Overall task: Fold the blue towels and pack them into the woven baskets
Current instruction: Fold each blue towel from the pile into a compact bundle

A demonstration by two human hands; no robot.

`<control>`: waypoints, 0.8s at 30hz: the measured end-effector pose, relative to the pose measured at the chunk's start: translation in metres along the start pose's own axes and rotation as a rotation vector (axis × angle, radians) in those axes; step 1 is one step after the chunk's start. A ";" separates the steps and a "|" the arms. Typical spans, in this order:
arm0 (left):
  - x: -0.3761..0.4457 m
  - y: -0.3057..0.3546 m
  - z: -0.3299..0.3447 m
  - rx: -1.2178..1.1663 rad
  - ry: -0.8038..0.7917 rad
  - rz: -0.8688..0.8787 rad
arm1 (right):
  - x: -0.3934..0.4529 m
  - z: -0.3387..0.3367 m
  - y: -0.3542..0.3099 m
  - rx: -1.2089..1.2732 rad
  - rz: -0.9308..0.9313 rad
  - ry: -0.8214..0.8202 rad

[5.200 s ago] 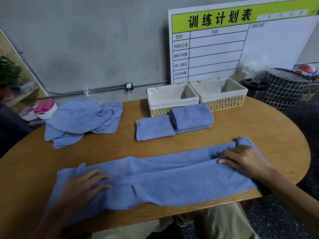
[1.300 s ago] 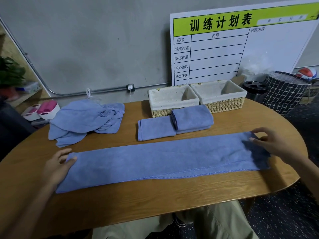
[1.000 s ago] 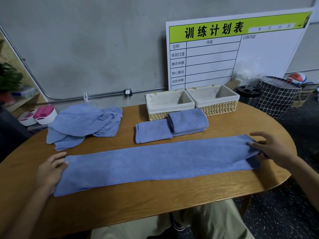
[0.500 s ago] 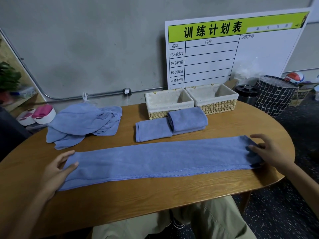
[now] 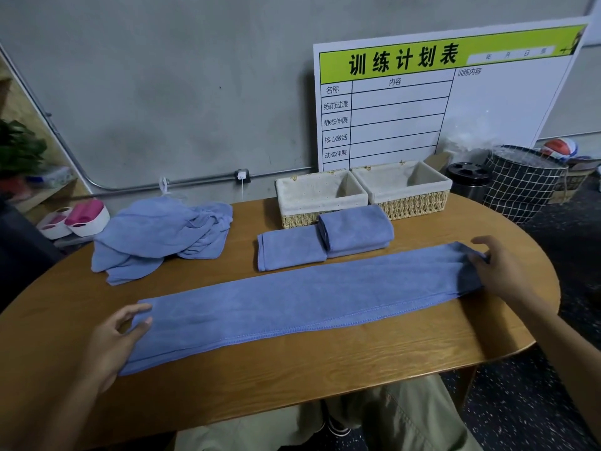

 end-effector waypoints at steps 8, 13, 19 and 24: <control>0.012 0.002 -0.011 0.046 -0.002 0.001 | 0.001 -0.008 0.000 -0.176 -0.173 -0.006; 0.020 -0.002 -0.012 0.113 -0.071 0.006 | 0.004 0.000 0.007 -0.253 -0.176 -0.040; 0.025 -0.016 -0.012 0.513 -0.090 0.283 | -0.005 -0.008 0.007 -0.423 -0.222 -0.016; -0.006 0.054 0.017 0.716 0.158 0.639 | -0.018 0.009 -0.038 -0.362 -0.490 0.122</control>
Point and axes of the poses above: each hand's wrist, its own x-axis towards the middle knuckle, its own z-axis out of the palm, y = z × x, the point moved 4 cm from there along x, towards the middle knuckle, and after that the axes turned 15 degrees about y, right-handed, at the moved point
